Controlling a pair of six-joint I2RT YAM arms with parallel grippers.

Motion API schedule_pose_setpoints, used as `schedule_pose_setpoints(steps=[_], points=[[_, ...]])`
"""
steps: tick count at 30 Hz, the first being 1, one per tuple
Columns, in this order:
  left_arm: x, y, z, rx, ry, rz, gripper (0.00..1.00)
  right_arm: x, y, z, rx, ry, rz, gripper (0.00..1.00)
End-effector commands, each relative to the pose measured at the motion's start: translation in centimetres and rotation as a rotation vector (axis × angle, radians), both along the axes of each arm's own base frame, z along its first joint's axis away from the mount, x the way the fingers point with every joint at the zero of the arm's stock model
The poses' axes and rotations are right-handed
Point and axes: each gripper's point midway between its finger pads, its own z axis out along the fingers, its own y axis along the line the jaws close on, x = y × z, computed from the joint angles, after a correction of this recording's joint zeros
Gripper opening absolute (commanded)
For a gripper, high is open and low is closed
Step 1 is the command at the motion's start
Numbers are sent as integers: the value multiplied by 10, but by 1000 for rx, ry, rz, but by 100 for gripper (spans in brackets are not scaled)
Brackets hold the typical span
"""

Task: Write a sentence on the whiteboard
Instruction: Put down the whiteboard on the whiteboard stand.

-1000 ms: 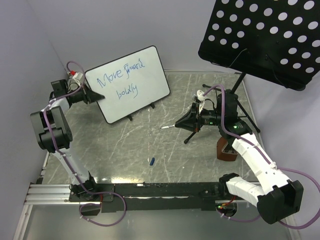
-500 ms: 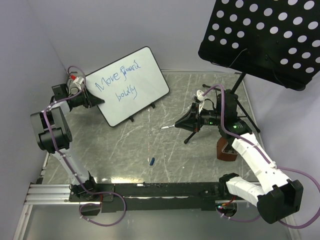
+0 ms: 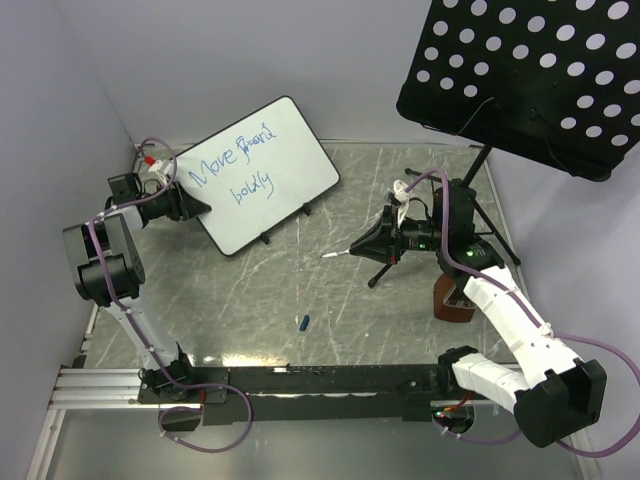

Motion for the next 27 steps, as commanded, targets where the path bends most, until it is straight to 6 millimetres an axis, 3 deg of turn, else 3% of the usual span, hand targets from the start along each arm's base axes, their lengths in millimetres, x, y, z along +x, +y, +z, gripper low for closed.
schedule_pose_setpoints(steps=[1, 13, 15, 16, 26, 27], points=[[6, 2, 18, 75, -116, 3, 55, -6, 3, 7, 18, -45, 35, 0], [3, -3, 61, 47, -215, -11, 81, -6, 3, 8, 18, -48, 37, 0], [2, -4, 65, 47, -222, -10, 87, -6, 2, 9, 19, -51, 36, 0], [1, -3, 68, 51, -227, -4, 98, -7, 3, 10, 21, -53, 38, 0], [-8, 25, 49, 79, -109, 193, 99, -11, 1, 14, 30, -64, 40, 0], [-9, 32, 59, 74, -133, 228, 99, -11, 2, 15, 31, -67, 43, 0]])
